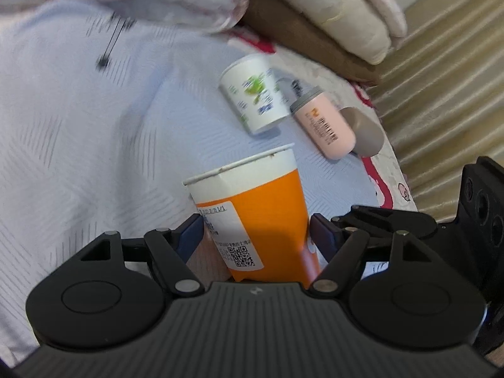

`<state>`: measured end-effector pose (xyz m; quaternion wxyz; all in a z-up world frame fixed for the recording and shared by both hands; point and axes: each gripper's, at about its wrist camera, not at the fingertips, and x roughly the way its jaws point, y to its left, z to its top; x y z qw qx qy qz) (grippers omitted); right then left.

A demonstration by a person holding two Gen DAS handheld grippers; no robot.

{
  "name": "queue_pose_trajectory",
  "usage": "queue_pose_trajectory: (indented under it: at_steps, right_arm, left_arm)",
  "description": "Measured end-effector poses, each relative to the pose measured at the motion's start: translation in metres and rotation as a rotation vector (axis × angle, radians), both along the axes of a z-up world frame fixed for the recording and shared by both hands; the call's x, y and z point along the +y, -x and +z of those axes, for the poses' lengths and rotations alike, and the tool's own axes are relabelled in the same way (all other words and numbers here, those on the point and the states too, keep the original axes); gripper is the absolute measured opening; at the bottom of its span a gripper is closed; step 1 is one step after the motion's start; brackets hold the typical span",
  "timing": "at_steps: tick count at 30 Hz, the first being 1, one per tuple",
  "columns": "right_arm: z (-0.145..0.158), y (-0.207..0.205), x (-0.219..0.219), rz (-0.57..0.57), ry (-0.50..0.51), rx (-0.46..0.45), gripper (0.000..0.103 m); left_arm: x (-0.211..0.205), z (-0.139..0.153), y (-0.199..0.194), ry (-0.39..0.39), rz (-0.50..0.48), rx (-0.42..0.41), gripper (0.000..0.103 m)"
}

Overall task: Flip cup upright
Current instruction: 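Rotate the right tool to tip the orange cup upright, rim up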

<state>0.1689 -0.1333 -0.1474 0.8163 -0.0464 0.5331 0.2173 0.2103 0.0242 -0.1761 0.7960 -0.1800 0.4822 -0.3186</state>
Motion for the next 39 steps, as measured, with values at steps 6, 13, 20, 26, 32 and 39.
queue_pose_trajectory:
  at_steps: [6,13,20,26,32,39]
  right_arm:
    - [0.008,0.018,0.014,0.109,0.146,-0.237,0.077]
    - [0.012,0.02,0.014,0.143,0.144,-0.365,0.077]
    - [0.004,0.016,0.02,0.192,0.175,-0.507,0.077]
    - [-0.013,0.028,0.02,0.177,0.216,-0.644,0.078]
    - [-0.026,0.013,0.006,0.14,0.199,-0.723,0.078]
    - [-0.035,0.005,-0.005,0.107,0.145,-0.729,0.078]
  left_arm:
    - [0.009,0.014,0.004,0.061,0.037,-0.079,0.068]
    - [0.009,0.03,0.011,0.001,0.046,-0.206,0.068]
    - [0.009,0.033,0.011,-0.007,0.071,-0.285,0.068]
    - [-0.006,0.036,0.018,-0.069,0.047,-0.394,0.068]
    - [-0.014,0.037,0.012,-0.042,0.048,-0.428,0.068]
    - [-0.021,0.035,0.012,-0.033,0.037,-0.432,0.068]
